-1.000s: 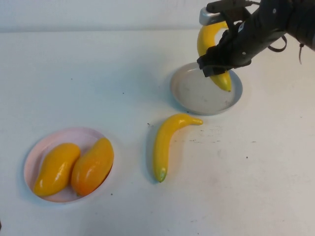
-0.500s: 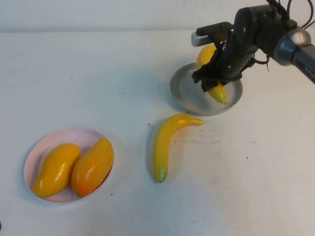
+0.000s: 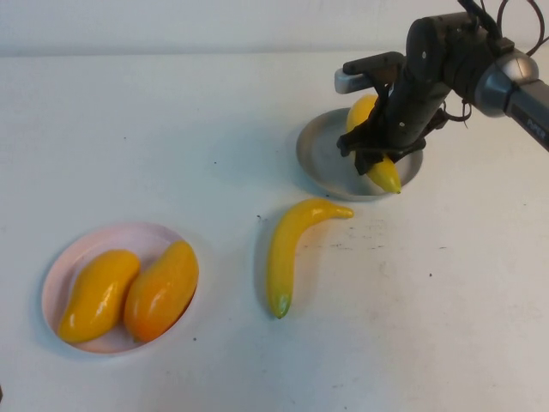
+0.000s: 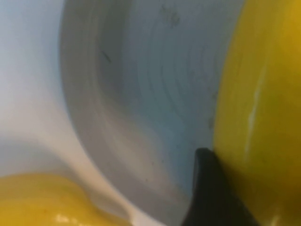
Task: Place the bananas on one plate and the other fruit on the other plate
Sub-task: Put another type of fruit in the right plate
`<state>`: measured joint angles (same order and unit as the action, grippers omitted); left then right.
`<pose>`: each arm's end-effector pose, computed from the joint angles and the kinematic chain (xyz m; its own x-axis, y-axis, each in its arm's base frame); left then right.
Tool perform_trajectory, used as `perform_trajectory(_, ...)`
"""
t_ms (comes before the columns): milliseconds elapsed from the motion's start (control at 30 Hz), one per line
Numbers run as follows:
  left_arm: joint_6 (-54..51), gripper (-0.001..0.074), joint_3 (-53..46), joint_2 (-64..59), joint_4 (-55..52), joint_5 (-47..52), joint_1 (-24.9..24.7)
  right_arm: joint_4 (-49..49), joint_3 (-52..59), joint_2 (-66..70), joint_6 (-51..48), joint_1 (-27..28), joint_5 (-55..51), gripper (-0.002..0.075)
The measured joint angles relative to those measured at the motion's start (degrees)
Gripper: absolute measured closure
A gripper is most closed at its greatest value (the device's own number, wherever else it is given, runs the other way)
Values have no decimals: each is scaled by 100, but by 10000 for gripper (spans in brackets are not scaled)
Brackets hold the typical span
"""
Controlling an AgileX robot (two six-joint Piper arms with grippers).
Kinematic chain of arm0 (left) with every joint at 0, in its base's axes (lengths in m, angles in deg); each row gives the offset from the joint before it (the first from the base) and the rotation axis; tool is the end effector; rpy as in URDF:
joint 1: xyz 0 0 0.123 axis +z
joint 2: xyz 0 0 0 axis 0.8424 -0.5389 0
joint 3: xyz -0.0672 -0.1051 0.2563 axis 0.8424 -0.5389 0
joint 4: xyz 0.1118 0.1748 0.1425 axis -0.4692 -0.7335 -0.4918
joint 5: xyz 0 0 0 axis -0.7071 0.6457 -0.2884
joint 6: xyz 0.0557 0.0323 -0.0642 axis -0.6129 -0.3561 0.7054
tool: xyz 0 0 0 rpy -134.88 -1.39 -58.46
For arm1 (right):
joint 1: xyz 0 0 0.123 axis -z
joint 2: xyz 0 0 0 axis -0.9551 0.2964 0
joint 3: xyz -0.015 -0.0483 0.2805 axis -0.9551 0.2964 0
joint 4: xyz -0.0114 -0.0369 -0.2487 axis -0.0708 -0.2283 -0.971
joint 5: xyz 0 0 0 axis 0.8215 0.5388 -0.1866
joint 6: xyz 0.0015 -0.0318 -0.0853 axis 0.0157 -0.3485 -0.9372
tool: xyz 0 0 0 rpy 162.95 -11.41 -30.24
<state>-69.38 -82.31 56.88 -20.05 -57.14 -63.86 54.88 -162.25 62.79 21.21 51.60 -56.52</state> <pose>0.0523 -0.0055 0.1712 -0.2894 0.0695 -0.9547 0.1190 0.9922 0.0361 0.4735 0.1887 0.2138 -0.8710 -0.3451 -0.3496 -0.3852 0.9215 0.0502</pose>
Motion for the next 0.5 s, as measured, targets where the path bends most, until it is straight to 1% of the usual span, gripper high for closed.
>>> perform_trajectory(167, 0, 735, 0, 0, 0, 0, 0, 0, 0, 0, 31, 0, -109, 383)
perform_trajectory(300, 0, 735, 0, 0, 0, 0, 0, 0, 0, 0, 42, 0, -165, 310)
perform_trajectory(367, 0, 735, 0, 0, 0, 0, 0, 0, -43, 0, 42, 0, -281, 290)
perform_trajectory(500, 0, 735, 0, 0, 0, 0, 0, 0, -316, 12, 233, 0, -516, 288)
